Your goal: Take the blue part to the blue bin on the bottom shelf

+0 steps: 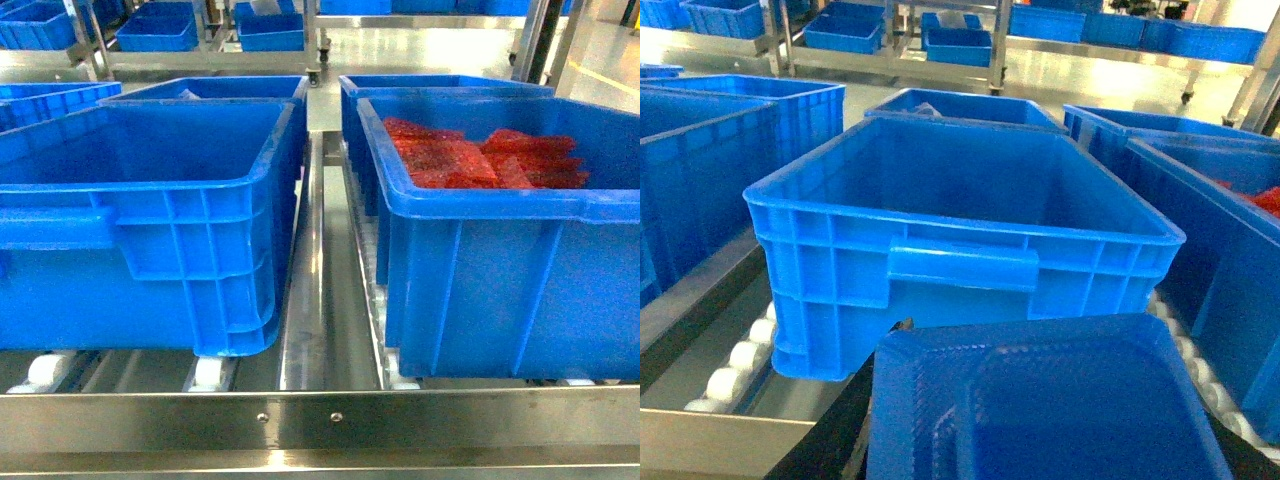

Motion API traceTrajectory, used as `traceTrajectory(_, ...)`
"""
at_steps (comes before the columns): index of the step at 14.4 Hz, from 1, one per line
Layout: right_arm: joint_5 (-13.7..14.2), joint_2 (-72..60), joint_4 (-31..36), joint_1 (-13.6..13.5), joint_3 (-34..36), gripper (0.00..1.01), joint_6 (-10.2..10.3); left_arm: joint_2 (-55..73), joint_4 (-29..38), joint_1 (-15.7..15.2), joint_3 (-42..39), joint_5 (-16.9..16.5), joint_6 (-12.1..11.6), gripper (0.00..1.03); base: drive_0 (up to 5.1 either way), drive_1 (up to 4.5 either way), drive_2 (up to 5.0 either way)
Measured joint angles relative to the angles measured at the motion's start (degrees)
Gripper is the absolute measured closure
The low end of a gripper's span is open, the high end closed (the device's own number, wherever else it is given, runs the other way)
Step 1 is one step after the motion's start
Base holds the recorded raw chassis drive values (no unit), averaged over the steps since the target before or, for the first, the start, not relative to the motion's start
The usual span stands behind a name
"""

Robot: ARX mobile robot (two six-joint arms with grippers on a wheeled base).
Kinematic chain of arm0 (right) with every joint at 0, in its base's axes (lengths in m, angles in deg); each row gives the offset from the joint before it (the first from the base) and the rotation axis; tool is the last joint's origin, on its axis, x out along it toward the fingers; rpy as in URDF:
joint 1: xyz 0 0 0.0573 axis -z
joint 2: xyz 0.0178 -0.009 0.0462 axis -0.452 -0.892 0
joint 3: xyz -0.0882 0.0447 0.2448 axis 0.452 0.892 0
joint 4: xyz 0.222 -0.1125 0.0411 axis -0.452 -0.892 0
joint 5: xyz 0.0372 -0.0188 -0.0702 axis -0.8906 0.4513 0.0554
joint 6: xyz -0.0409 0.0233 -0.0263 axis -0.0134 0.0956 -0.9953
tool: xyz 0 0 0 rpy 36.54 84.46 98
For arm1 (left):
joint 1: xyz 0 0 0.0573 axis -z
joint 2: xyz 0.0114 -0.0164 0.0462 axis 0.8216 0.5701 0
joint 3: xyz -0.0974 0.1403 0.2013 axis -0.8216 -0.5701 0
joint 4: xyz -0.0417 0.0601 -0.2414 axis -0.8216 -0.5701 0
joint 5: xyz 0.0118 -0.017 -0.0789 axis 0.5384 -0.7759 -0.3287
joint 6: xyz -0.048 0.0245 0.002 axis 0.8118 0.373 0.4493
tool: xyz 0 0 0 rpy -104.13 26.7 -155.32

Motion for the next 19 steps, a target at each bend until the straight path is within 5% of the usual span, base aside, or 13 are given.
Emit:
traceTrajectory(15, 0.02, 0.00, 0.07, 0.00, 0.00, 0.03, 0.00, 0.04, 0.26, 0.07, 0.00, 0.02, 0.00, 0.59, 0.0, 4.06, -4.1)
traceTrajectory(19, 0.00, 0.00, 0.09, 0.00, 0.00, 0.03, 0.00, 0.22, 0.17, 0.11, 0.00, -0.02, 0.00, 0.59, 0.0, 0.00, 0.0)
